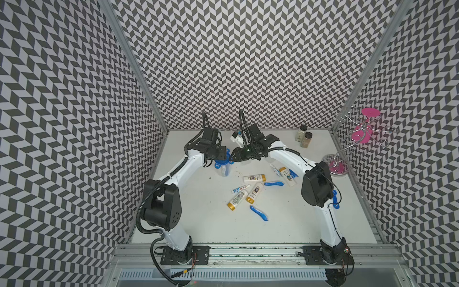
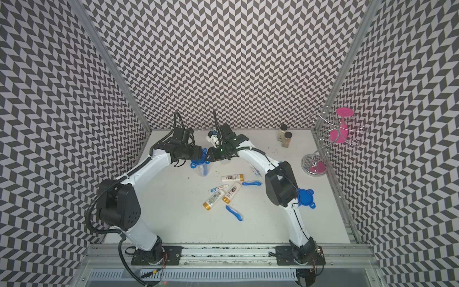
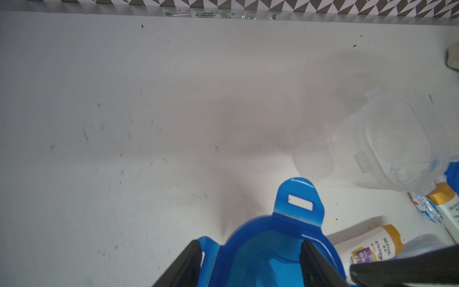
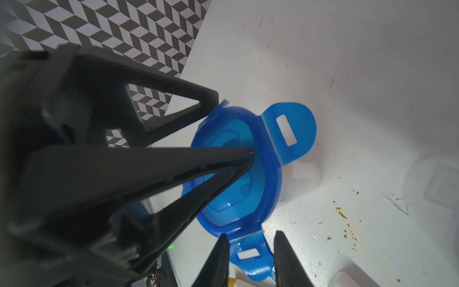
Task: Pack away toiletry kits
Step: Close the fastener on the container.
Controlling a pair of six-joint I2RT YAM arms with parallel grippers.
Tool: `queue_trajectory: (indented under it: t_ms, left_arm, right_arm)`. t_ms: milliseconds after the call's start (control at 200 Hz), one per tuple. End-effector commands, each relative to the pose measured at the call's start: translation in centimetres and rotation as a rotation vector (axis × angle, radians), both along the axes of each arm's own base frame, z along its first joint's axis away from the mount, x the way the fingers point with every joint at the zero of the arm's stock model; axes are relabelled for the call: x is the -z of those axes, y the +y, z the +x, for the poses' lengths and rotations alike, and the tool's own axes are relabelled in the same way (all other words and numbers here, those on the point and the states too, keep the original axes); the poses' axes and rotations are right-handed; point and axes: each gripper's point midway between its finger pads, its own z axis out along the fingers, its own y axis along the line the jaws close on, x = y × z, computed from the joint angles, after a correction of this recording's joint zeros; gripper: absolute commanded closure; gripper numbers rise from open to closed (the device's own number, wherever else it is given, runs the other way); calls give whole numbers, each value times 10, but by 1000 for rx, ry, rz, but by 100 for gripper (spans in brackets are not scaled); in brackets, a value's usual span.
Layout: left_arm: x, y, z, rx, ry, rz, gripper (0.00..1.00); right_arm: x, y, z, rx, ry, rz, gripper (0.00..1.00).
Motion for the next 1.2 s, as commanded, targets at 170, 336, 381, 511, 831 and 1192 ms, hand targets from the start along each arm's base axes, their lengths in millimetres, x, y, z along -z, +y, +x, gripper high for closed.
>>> queue_trajectory:
  t_ms: [170,336,381,511,831,1192]
  left_arm:
    - [27,1,-23,-4,115,7,36]
    - [31,1,-27,-1,129,1,37]
    - [32,0,-28,-1,133,-2,38]
    - [34,0,-32,-3,142,-15,38]
    - [33,-2,-38,-10,151,-47,40]
    - [38,-3,-42,-17,171,-56,42]
  right_arm:
    - [-28,-12,12,19,-155,-75,57]
    - [-29,-24,-7,-4,-130,-104,67]
    - [-28,-25,-13,-12,-112,-100,71]
    - [-17,-28,-17,-18,-94,-117,75]
    - [-5,-7,0,-34,-75,-72,76]
    - [13,-11,-4,-40,-59,-104,76]
